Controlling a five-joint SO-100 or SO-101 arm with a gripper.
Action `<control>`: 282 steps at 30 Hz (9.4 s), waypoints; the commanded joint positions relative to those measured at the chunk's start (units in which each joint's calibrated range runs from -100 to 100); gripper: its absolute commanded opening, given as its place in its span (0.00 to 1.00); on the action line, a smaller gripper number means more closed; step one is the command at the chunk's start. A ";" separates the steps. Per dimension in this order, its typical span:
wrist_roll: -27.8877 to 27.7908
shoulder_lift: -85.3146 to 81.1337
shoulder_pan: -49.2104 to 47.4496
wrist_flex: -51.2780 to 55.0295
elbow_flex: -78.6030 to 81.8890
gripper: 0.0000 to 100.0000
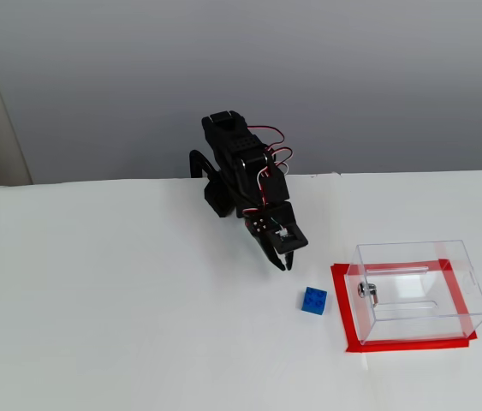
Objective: Pick the blue lego brick and place it into the transparent box
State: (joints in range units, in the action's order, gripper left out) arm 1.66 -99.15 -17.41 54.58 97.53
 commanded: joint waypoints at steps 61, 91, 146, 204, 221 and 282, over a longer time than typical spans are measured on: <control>18.22 63.98 -6.87 9.73 -64.80 0.02; 22.09 85.28 -6.73 9.65 -78.09 0.25; 24.28 100.64 -11.83 -1.32 -78.18 0.26; 25.06 96.82 -10.57 -0.54 -79.81 0.11; 19.11 89.18 -4.21 0.68 -79.17 0.14; 6.74 114.05 -6.13 -7.76 -98.98 0.23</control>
State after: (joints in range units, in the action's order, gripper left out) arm 8.35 15.43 -23.18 48.07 3.44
